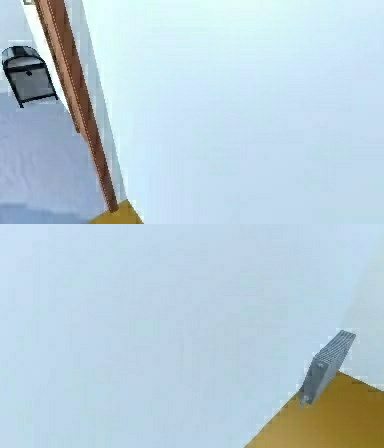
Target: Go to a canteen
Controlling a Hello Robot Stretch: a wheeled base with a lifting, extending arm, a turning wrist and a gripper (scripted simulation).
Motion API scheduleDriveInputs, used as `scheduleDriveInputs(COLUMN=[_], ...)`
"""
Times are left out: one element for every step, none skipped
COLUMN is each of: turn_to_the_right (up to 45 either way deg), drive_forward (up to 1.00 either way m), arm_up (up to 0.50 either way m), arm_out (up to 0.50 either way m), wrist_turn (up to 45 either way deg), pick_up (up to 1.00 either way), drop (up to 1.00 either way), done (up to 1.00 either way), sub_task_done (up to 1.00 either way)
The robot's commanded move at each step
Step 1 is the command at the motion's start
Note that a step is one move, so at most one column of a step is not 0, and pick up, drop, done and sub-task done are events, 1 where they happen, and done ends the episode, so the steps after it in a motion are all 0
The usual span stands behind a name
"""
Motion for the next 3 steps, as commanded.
scheduleDriveInputs(turn_to_the_right=[-36.0, 0.0, -9.0], drive_forward=[0.00, 0.45, 0.00], arm_up=[0.00, 0.00, 0.00], arm_out=[0.00, 0.00, 0.00], wrist_turn=[0.0, 0.0, 0.0], pick_up=[0.00, 0.00, 0.00], drop=[0.00, 0.00, 0.00], done=[0.00, 0.00, 0.00], sub_task_done=[0.00, 0.00, 0.00])
